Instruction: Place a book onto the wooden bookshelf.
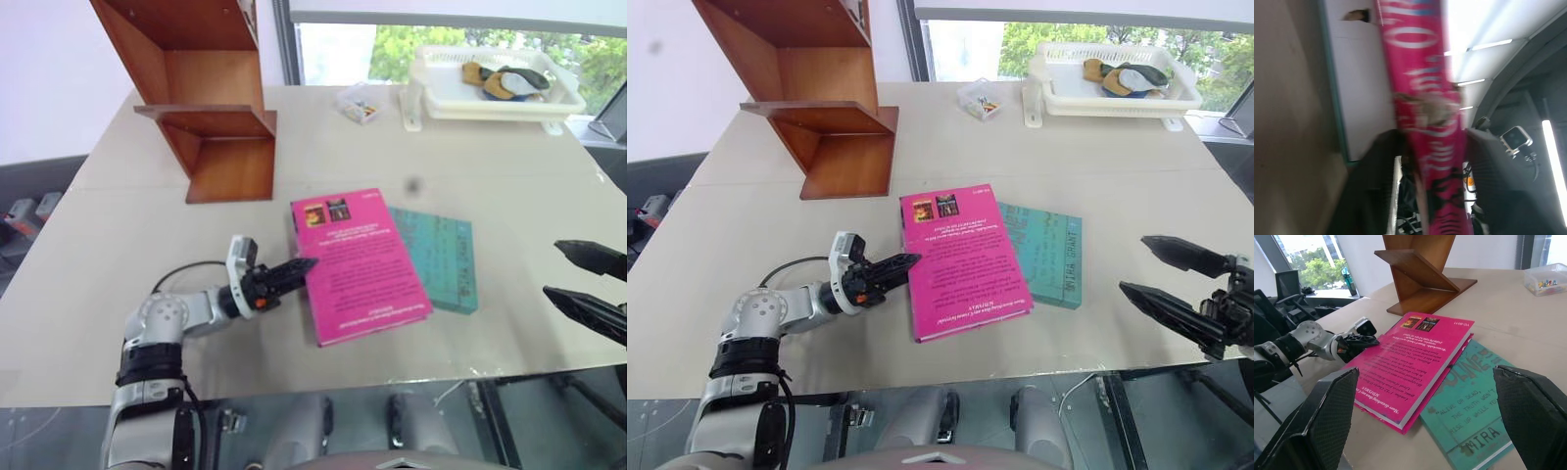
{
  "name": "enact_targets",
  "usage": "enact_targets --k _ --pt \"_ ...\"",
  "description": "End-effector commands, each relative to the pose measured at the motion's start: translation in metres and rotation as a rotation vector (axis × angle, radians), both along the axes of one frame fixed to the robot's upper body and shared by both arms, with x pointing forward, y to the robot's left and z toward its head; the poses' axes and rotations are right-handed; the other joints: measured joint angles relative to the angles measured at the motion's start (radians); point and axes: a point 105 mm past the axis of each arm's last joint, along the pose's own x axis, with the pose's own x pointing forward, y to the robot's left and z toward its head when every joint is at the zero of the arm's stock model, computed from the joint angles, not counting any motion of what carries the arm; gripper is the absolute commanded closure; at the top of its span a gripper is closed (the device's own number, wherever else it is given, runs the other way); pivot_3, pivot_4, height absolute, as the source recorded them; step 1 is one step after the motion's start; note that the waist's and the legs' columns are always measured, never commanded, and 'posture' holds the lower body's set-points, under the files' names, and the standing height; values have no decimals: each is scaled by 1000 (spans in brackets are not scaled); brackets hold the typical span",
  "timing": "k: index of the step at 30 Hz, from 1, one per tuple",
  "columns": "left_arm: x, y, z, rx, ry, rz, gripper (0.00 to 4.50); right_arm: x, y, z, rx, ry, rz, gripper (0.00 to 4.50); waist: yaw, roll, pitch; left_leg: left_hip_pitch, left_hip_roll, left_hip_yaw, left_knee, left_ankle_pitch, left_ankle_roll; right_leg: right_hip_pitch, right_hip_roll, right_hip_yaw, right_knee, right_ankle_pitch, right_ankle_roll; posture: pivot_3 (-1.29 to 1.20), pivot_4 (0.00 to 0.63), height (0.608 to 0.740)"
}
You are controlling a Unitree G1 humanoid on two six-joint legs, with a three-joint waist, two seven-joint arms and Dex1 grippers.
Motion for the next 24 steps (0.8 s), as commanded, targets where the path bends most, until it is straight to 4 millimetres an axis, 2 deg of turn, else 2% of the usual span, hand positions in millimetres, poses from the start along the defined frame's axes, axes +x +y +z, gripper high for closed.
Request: enact_targets --k 1,2,3,9,12,16,21,24 --pt "-4 0 2 -44 24 -18 3806 -10 1 9 10 -29 37 0 0 0 0 0 0 0 0 0 0 0 0 0 0 0 0 0 150 740" --pt "-4 1 2 -44 25 -17 4181 -11 1 9 16 -23 45 0 -1 0 0 0 0 0 0 0 0 0 0 0 0 0 0 0 150 740" --pt "-4 1 3 -44 25 -17 4361 -12 1 8 16 -16 49 0 -1 0 0 0 0 0 0 0 0 0 0 0 0 0 0 0 150 740" --pt "-2 9 14 -59 -23 26 4363 -11 0 6 14 -10 52 0 -3 0 0 0 0 0 0 0 0 0 0 0 0 -1 -2 0 150 740" --pt "4 15 32 -76 -122 78 4363 -10 -1 5 12 -8 51 0 -4 -1 0 0 1 0 0 0 0 0 0 0 0 -1 -2 0 150 740" --pt "17 23 66 -87 -297 173 4363 -6 -2 5 10 -9 54 0 -3 -2 1 -1 1 -1 0 0 0 -1 -1 3 0 -1 -2 0 150 740" --pt "22 10 72 13 -408 206 4363 -1 -2 3 5 -12 65 0 -1 -2 1 -1 0 -1 0 0 0 0 -2 3 -1 -1 -2 0 150 740" --pt "25 4 87 -19 -478 239 4363 1 -2 3 4 -15 70 0 0 -2 1 -2 0 -2 0 0 0 -1 -2 3 -2 1 1 0 150 740"
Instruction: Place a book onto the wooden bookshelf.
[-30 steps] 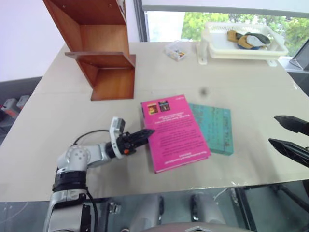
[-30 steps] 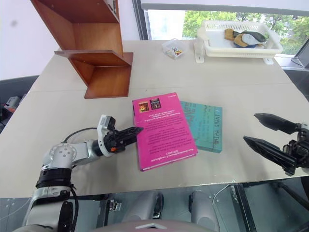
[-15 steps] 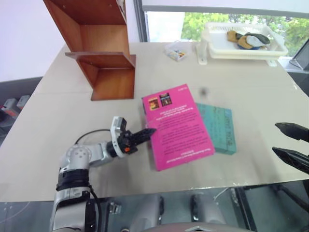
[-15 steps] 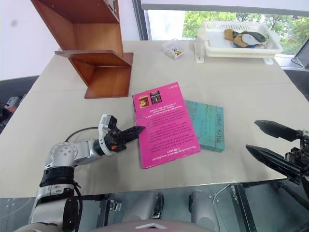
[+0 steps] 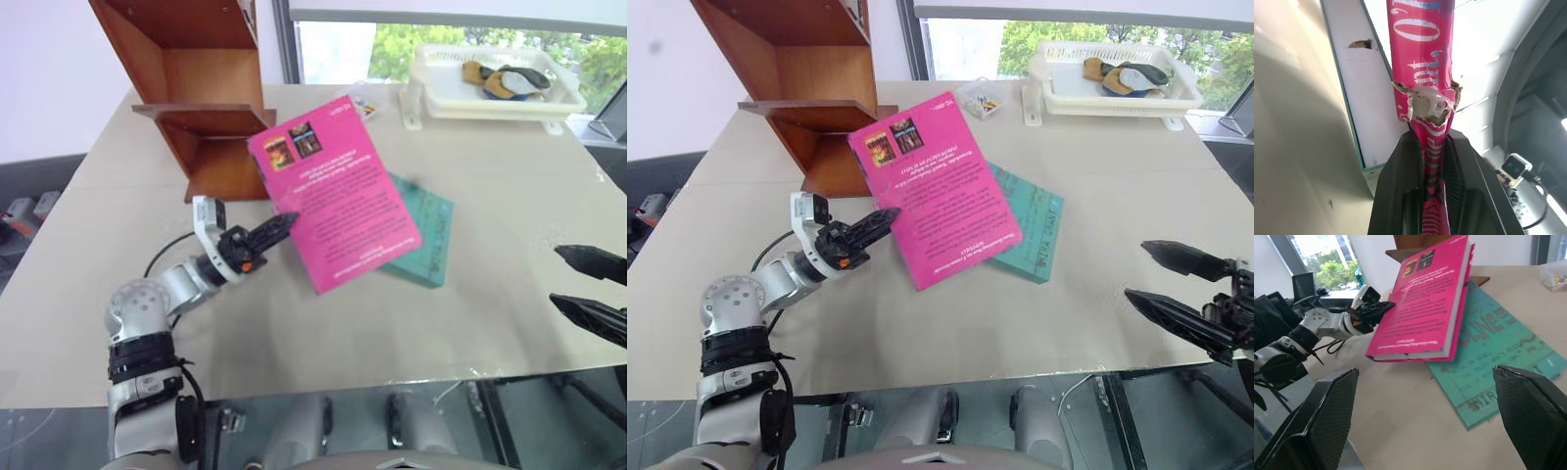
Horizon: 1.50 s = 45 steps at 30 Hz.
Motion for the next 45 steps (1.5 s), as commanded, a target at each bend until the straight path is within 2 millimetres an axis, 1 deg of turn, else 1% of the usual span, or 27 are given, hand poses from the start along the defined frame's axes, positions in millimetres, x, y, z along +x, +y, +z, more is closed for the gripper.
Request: enact_targets --k 1,4,5,7,9,10,11,12,13,14,15,16,17,18,20,22,23,25,28,32,34,35,38,40,42,43,45 --pt "-1 -7 27 -20 -135 12 4363 0 0 4 -13 -24 11 0 0 0 0 0 0 0 0 0 0 0 0 0 0 0 0 0 150 740" --pt "-3 -13 30 -10 -153 -2 4363 1 0 4 -13 -25 11 0 -1 0 0 0 0 -1 0 0 0 0 0 -1 0 0 0 0 150 740" --pt "-1 -14 28 -18 -122 -1 4363 1 0 4 -15 -26 11 0 -1 0 0 0 0 -1 0 0 0 0 1 -1 0 0 0 0 150 740" --pt "9 -17 15 -47 10 13 4363 2 1 3 -16 -27 11 0 1 0 0 0 0 -1 0 0 0 0 1 -1 0 0 0 0 150 740" --pt "13 -20 5 -93 108 18 4363 2 2 3 -19 -27 12 0 1 0 0 0 0 -1 1 0 0 1 1 -4 0 0 1 0 150 740" --pt "21 -11 10 -185 125 72 4363 2 1 3 -23 -29 8 0 0 -1 0 0 0 -1 1 0 0 1 2 -5 0 1 1 0 150 740" --pt "29 -2 12 -244 154 119 4363 2 1 3 -25 -32 6 0 -1 -1 0 0 0 -1 1 0 0 1 3 -5 0 1 1 0 150 740" --pt "33 1 10 -260 183 136 4363 2 1 4 -26 -33 4 0 0 -1 1 1 -1 -1 1 0 0 1 3 -5 1 1 1 0 150 740" --pt "29 -6 3 -195 191 106 4363 2 1 4 -26 -33 3 0 -1 -2 1 0 -1 -1 1 0 0 1 3 -6 1 1 1 0 150 740" --pt "17 -17 -3 -114 183 47 4363 2 1 4 -26 -33 2 0 -3 -2 1 0 0 -2 1 0 0 1 3 -6 1 1 2 0 150 740" --pt "4 -28 -4 -120 192 -39 4363 2 1 3 -28 -31 1 0 -5 -2 1 1 0 -2 1 0 0 1 4 -7 1 1 1 0 150 740" --pt "-3 -33 0 -172 201 -97 4363 2 1 3 -31 -30 0 0 -5 -1 0 1 0 -2 1 0 0 1 5 -6 2 1 1 0 150 740" --pt "-6 -34 4 -220 214 -125 4363 2 0 2 -34 -29 -3 0 -3 -1 0 1 -1 -1 0 0 0 1 6 -6 1 1 1 0 150 740" --pt "-6 -35 4 -236 230 -132 4363 2 0 2 -35 -30 -4 0 1 -1 1 1 -1 -1 0 0 0 1 5 -6 1 1 2 0 150 740" --pt "-5 -35 -4 -190 249 -99 4363 2 0 3 -34 -31 -5 0 5 -3 1 0 -2 -3 2 0 0 1 4 -8 1 1 2 0 150 740" --pt "1 -27 -6 -191 257 -43 4363 2 1 2 -35 -30 -6 0 2 -2 1 1 -2 -3 2 0 0 2 4 -7 2 1 2 0 150 740" --pt "5 -22 -3 -199 244 -20 4363 2 0 2 -35 -28 -6 0 1 -2 1 2 -2 -3 2 0 0 2 4 -7 2 1 1 0 150 740" --pt "7 -17 4 -183 192 4 4363 2 0 1 -36 -26 -6 0 -2 -2 1 2 -2 -3 2 1 0 2 4 -7 2 0 0 0 150 740" --pt "4 -20 20 -134 94 -16 4363 4 -1 2 -39 -29 -9 0 -3 -2 1 2 -1 -3 2 1 -1 2 6 -7 2 -1 -1 0 150 740" --pt "10 -38 28 79 -74 21 4363 7 -5 3 -26 -40 -10 0 4 -2 1 2 -3 -3 2 1 -1 3 5 -7 1 -1 -1 0 150 740" --pt "18 -48 43 205 -230 62 4363 10 -11 7 8 -52 -14 0 7 -3 1 2 -3 -3 2 1 -1 3 5 -7 1 -1 -1 0 150 740" --pt "23 -52 53 281 -323 88 4363 11 -15 8 27 -55 -16 0 7 -3 1 1 -4 -3 2 3 -4 3 5 -7 0 -2 -2 0 150 740" --pt "33 -59 83 461 -587 143 4363 13 -28 11 97 -61 -19 0 9 -4 2 1 -4 -2 2 3 -4 3 5 -7 0 -2 -3 0 150 740" --pt "35 -61 96 554 -722 153 4363 15 -35 15 148 -69 -11 0 5 -3 2 1 -4 -2 1 1 -1 3 6 -7 0 -2 -3 0 150 740" --pt "39 -61 109 724 -907 164 4363 18 -45 21 228 -68 16 0 -1 -3 2 2 -3 -1 0 1 0 3 5 -6 -1 -2 -3 0 150 740" --pt "43 -58 115 865 -1035 179 4363 20 -50 25 276 -63 41 0 -4 -2 3 2 -3 0 0 1 0 3 6 -6 -1 -1 -2 0 150 740" --pt "49 -51 121 1083 -1205 180 4363 24 -58 28 327 -56 72 0 -6 -2 3 2 -3 2 -1 0 0 3 7 -4 -2 0 0 0 150 740"
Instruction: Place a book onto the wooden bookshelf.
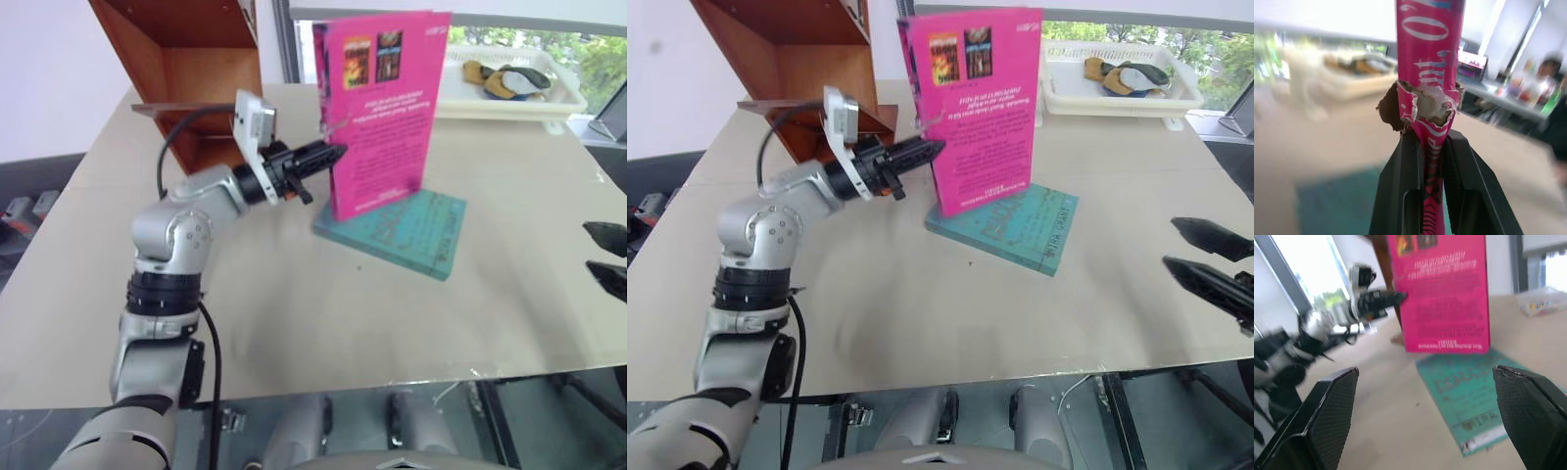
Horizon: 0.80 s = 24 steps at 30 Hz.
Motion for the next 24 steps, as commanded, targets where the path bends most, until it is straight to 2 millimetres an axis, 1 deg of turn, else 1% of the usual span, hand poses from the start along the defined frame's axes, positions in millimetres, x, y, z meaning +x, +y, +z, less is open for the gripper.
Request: enact_targets --k 1,3,6,8,11,13,16,17,20,23,24 --pt "6 11 21 370 -334 40 4363 3 -13 11 72 -16 69 0 -2 0 1 1 0 1 0 0 0 0 0 1 0 0 0 0 150 740" --pt "11 25 31 571 -456 75 4363 14 -15 9 62 -8 74 0 -2 0 1 0 1 2 -1 0 1 -1 1 2 0 0 0 0 150 740" --pt "14 40 50 747 -581 121 4363 24 -16 9 59 -14 80 0 0 1 1 0 3 3 -1 -1 1 -2 2 2 0 0 1 0 150 740" --pt "14 49 69 851 -660 160 4363 30 -17 10 66 -21 85 0 2 0 4 -2 3 3 1 -1 2 -3 3 1 1 1 2 0 150 740" --pt "12 53 89 913 -730 170 4363 37 -18 10 69 -21 98 0 3 -1 5 -4 3 2 2 -1 3 -4 2 0 1 1 2 0 150 740" --pt "11 54 96 941 -757 169 4363 41 -20 8 72 -19 102 0 2 -1 7 -5 2 3 2 -1 3 -4 2 1 1 1 3 0 150 740" --pt "11 53 116 921 -839 203 4363 48 -20 6 71 -19 105 0 1 -3 11 -5 2 3 3 -1 3 -6 3 0 4 1 3 0 150 740" --pt "11 52 119 906 -856 206 4363 49 -20 6 69 -21 108 0 1 -3 12 -6 3 2 3 -1 3 -7 3 0 5 1 3 0 150 740" --pt "14 48 115 887 -868 176 4363 50 -20 7 64 -28 112 0 1 -3 12 -6 3 2 3 -1 3 -7 3 0 6 1 3 0 150 740" --pt "14 35 102 789 -826 105 4363 49 -21 5 45 -26 105 0 1 -3 12 -6 3 2 3 -1 3 -7 3 0 6 1 4 0 150 740" --pt "14 30 95 774 -817 80 4363 48 -22 5 40 -27 100 0 2 -3 12 -7 3 2 3 -1 3 -7 3 0 6 1 4 0 150 740"
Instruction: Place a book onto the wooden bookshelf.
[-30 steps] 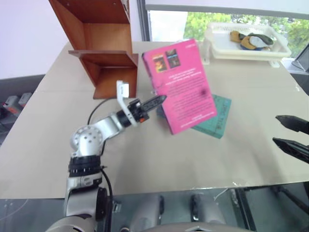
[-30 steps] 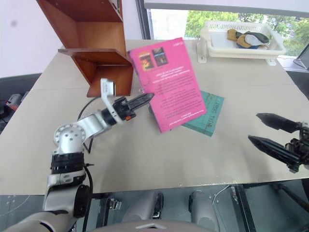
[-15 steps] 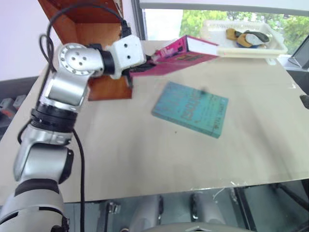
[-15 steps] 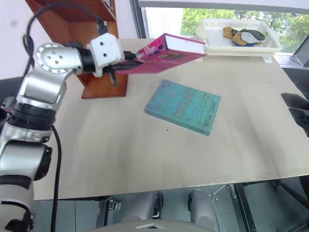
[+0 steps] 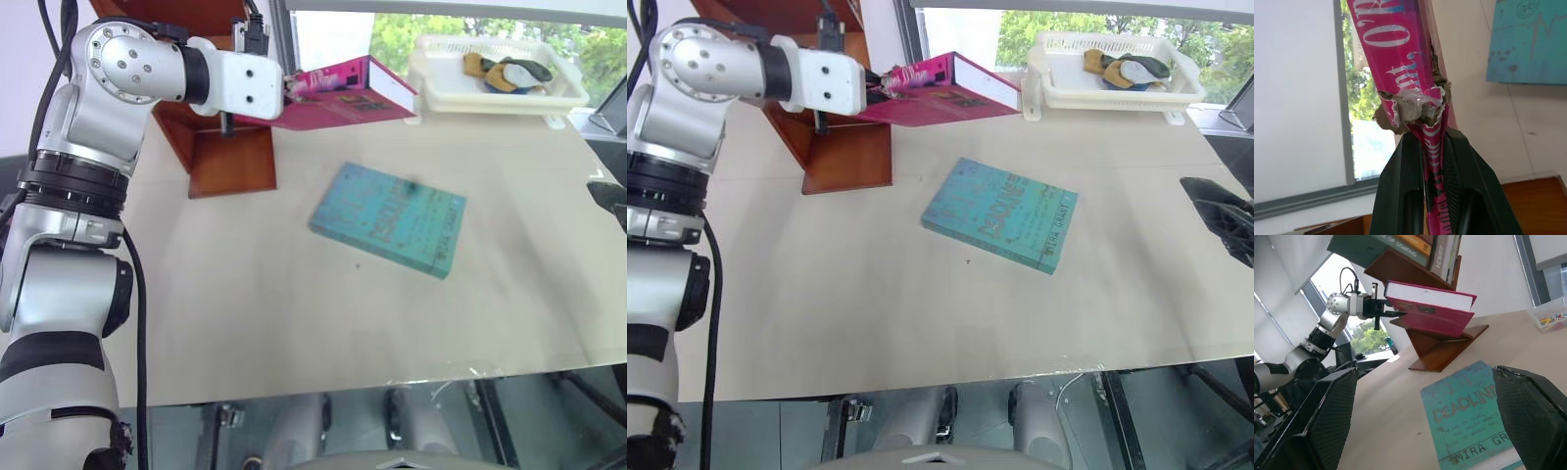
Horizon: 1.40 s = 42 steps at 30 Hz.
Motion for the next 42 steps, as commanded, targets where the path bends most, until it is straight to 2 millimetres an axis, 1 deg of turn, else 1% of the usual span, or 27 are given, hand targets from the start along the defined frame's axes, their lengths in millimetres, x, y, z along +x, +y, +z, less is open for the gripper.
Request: enact_targets --k 1,3,8,9,12,14,16,17,18,21,24,26,27,28,30,31,33,35,39,42 --pt "-15 -16 27 -126 -98 -108 4363 -7 -2 10 -31 -53 4 0 2 0 0 -1 0 0 1 0 0 0 0 0 0 0 0 0 150 740" --pt "-14 -19 19 -109 -84 -119 4363 -9 -5 11 -37 -58 -6 0 1 0 0 -1 0 0 2 0 0 0 0 0 0 0 0 0 150 740" --pt "-17 -28 13 -113 -86 -163 4363 -12 -8 10 -48 -61 -30 0 -1 0 0 -1 0 0 2 0 0 0 0 0 0 0 0 0 150 740" --pt "-19 -33 14 -121 -101 -179 4363 -12 -9 10 -50 -61 -33 0 0 0 0 -1 0 0 2 0 0 0 0 0 0 0 0 0 150 740" --pt "-20 -49 33 -168 -219 -212 4363 -13 -9 9 -50 -62 -38 0 2 0 0 0 0 0 2 0 0 0 0 0 0 0 1 0 150 740" --pt "-21 -57 39 -185 -265 -231 4363 -13 -9 8 -52 -64 -42 0 0 0 0 -1 0 0 3 0 0 0 0 0 0 1 2 0 150 740" --pt "-21 -61 40 -197 -275 -239 4363 -12 -10 8 -54 -67 -46 0 -1 0 0 -1 0 0 4 0 0 0 0 0 0 1 2 0 150 740" --pt "-20 -59 40 -175 -280 -222 4363 -12 -10 8 -55 -68 -48 0 -2 1 0 -1 0 0 4 0 0 0 0 1 0 1 2 0 150 740" --pt "-17 -54 40 -139 -293 -189 4363 -12 -10 8 -57 -68 -49 0 -4 1 0 0 0 1 4 0 0 0 0 1 1 1 2 0 150 740" --pt "-3 -22 35 30 -299 -18 4363 -10 -11 9 -62 -69 -52 0 -16 1 0 1 0 2 2 0 0 0 1 3 1 1 2 0 150 740" --pt "7 13 43 90 -299 167 4363 -8 -12 10 -67 -68 -52 0 -26 1 0 3 0 3 1 0 0 0 2 4 1 1 2 0 150 740" --pt "12 33 49 63 -280 300 4363 -5 -12 11 -70 -67 -48 0 -26 1 0 3 0 3 1 0 0 1 2 4 1 1 2 0 150 740" --pt "14 46 47 105 -260 375 4363 -3 -12 11 -70 -66 -44 0 -26 1 0 3 0 3 1 0 0 1 1 4 1 1 2 0 150 740" --pt "16 55 50 98 -255 440 4363 0 -11 12 -70 -64 -39 0 -26 1 0 3 0 3 1 0 0 1 1 4 2 1 2 0 150 740" --pt "17 61 53 69 -237 504 4363 5 -10 12 -74 -64 -31 0 -24 1 0 2 0 3 2 0 0 1 1 4 1 1 2 0 150 740" --pt "17 63 50 68 -217 527 4363 7 -9 13 -77 -65 -26 0 -23 1 -1 2 0 3 1 0 0 1 1 3 1 1 2 0 150 740" --pt "16 68 39 97 -159 559 4363 10 -8 15 -77 -70 -16 0 -21 1 -1 2 0 3 2 0 0 1 1 3 1 1 2 0 150 740" --pt "13 76 32 114 -127 605 4363 13 -7 16 -78 -71 -10 0 -22 1 -1 2 0 3 1 0 0 1 1 3 1 1 2 0 150 740" --pt "10 85 28 92 -115 667 4363 17 -7 16 -83 -71 -6 0 -26 1 -1 3 0 3 1 0 0 1 1 4 2 1 2 0 150 740" --pt "6 90 21 69 -73 726 4363 19 -8 18 -91 -79 -5 0 -28 1 -1 4 0 4 1 0 0 1 1 5 4 1 2 0 150 740"
